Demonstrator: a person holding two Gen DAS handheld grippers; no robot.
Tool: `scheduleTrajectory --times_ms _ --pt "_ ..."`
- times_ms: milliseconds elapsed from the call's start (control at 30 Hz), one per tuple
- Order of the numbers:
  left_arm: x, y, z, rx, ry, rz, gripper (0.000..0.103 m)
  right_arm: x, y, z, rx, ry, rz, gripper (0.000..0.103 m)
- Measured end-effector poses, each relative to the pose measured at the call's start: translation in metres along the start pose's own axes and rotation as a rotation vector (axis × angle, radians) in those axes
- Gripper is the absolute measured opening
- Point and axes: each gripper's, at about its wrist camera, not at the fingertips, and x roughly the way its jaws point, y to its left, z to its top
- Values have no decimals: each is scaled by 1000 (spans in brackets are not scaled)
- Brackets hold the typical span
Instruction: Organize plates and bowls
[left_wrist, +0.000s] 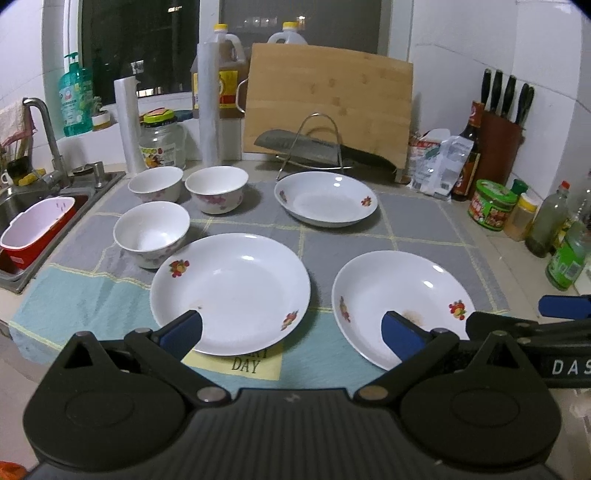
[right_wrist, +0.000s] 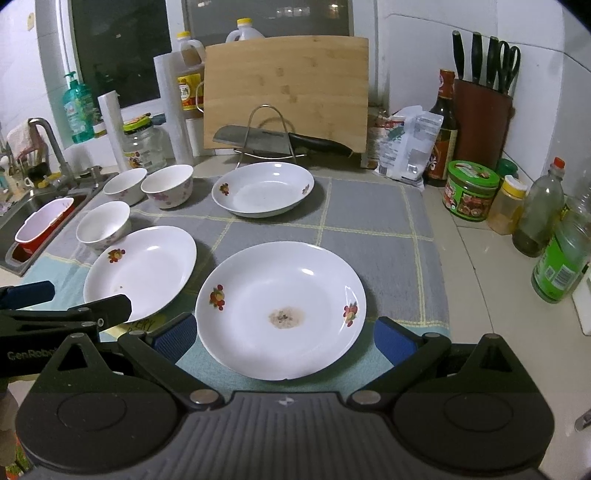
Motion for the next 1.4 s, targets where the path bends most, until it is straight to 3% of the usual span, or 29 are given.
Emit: scheduleTrajectory --times_ms 400,700,1167,1400 --pt "19 -6 -17 73 1 -129 102 9 -22 -7 45 -11 34 103" --pt "47 -22 -41 179 36 -237 102 22 -42 -11 105 9 -21 103" --pt "109 -47 -53 332 125 -335 102 46 -56 -14 135 75 -130 103" --pt "118 -54 -54 416 93 -370 103 60 -61 -8 167 100 -162 103"
